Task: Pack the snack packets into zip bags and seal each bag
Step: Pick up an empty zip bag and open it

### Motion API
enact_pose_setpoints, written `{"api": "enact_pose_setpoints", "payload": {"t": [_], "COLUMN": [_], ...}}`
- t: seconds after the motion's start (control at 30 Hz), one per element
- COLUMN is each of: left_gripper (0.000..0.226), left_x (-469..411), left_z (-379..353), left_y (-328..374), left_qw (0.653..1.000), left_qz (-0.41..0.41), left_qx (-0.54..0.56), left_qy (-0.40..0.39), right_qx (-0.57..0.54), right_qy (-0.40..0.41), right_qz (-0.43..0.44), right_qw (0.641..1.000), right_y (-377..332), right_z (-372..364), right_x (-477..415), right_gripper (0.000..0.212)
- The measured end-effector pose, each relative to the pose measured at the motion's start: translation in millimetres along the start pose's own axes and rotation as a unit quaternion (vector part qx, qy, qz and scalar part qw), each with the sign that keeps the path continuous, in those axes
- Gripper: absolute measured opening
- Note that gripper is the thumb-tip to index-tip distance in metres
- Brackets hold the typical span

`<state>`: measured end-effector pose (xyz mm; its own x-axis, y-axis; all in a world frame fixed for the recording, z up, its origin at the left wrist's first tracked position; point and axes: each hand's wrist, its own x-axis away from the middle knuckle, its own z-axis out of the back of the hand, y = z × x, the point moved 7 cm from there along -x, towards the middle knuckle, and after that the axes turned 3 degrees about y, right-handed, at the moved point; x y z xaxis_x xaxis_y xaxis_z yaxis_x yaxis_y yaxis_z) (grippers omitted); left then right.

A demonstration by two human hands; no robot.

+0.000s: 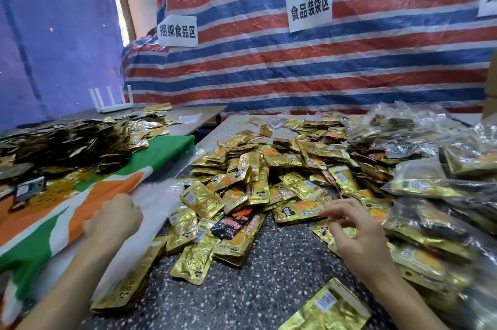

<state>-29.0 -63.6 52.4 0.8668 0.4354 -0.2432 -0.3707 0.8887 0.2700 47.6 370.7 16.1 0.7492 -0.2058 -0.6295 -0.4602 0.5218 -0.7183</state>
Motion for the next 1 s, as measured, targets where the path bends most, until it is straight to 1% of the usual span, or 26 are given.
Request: {"api": "enact_pose_setpoints", "payload": {"t": [0.03,0.1,0.17,0.23,0.27,0.3,0.37,0.43,0.47,0.5,0.53,0.6,0.63,0.7,0.77,0.8,0.83,0.87,0.93,0.97,1.0], "left_gripper": [0.012,0.026,0.033,0.034,0.034,0.030,0.014,0.041,0.052,0.058,0.059,0.052,0.048,0.042,0.028,0.034,0.044,0.048,0.038,0.037,0.041], "left_x": [1.1,4.4,7.2,6.1,5.8,5.5,2.9,-3.1,-4.9,-9.3,-9.1,-10.2,-13.2,-15.2,-11.5,-7.8,-4.5,-0.8,5.4,10.3,15.0], "left_z": [6.4,16.6,22.3,20.5,16.6,11.1,-5.2,-22.1,-28.7,-36.0,-38.2,-36.1,-35.2,-28.5,-19.0,-14.9,-12.3,-10.5,-5.3,-1.5,2.3], "left_y": [1.6,4.4,8.4,10.6,13.0,15.4,13.5,0.6,-4.1,-6.8,-6.5,-8.1,-9.5,-10.9,-7.1,-2.9,1.3,6.0,16.6,21.6,26.9], "left_qw": [1.000,0.998,0.996,0.993,0.993,0.994,0.997,1.000,0.999,0.995,0.989,0.985,0.987,0.996,1.000,1.000,1.000,1.000,0.999,0.999,0.998], "left_qz": [-0.004,-0.004,-0.014,-0.023,-0.028,-0.042,-0.041,-0.003,0.008,0.002,0.002,0.009,0.011,0.015,0.004,0.003,0.002,0.000,-0.011,-0.017,-0.026], "left_qx": [0.000,0.006,0.033,0.039,0.028,0.012,-0.022,-0.010,0.025,0.070,0.107,0.125,0.118,0.070,0.025,0.005,-0.011,-0.023,-0.034,-0.035,-0.035], "left_qy": [0.021,0.057,0.086,0.112,0.111,0.101,0.064,0.002,-0.034,-0.069,-0.101,-0.114,-0.105,-0.061,-0.012,-0.002,0.000,0.001,0.017,0.028,0.039], "right_qx": [-0.001,-0.003,-0.003,-0.006,-0.009,-0.010,-0.009,-0.007,-0.008,-0.010,-0.011,-0.010,-0.009,-0.009,-0.009,-0.008,-0.008,-0.006,-0.005,-0.008,-0.011], "right_qy": [0.001,0.001,-0.002,-0.007,-0.007,-0.007,-0.013,-0.018,-0.019,-0.019,-0.020,-0.025,-0.029,-0.034,-0.035,-0.035,-0.037,-0.041,-0.050,-0.055,-0.059], "right_qz": [-0.001,-0.004,-0.009,-0.016,-0.018,-0.021,-0.026,-0.029,-0.031,-0.033,-0.034,-0.036,-0.038,-0.043,-0.047,-0.049,-0.050,-0.050,-0.050,-0.052,-0.055], "right_qw": [1.000,1.000,1.000,1.000,1.000,1.000,1.000,0.999,0.999,0.999,0.999,0.999,0.999,0.998,0.998,0.998,0.998,0.998,0.997,0.997,0.997], "right_y": [0.0,0.3,1.1,1.3,1.1,1.1,1.6,2.0,1.8,1.4,1.0,0.7,1.0,1.6,2.2,2.5,2.5,2.1,0.3,-0.8,-2.2], "right_z": [-0.1,-1.0,-2.5,-4.0,-4.4,-4.5,-4.8,-5.1,-5.3,-5.4,-5.6,-5.9,-6.3,-7.0,-7.7,-8.1,-8.4,-8.7,-10.5,-12.1,-13.4], "right_x": [0.3,0.4,0.9,2.3,2.9,3.5,4.2,4.6,4.8,4.9,5.1,5.4,5.4,5.9,6.2,6.2,6.4,6.5,7.0,7.5,8.3], "right_gripper": [0.038,0.037,0.037,0.037,0.037,0.037,0.036,0.037,0.038,0.038,0.038,0.038,0.038,0.037,0.037,0.037,0.037,0.036,0.034,0.034,0.035]}}
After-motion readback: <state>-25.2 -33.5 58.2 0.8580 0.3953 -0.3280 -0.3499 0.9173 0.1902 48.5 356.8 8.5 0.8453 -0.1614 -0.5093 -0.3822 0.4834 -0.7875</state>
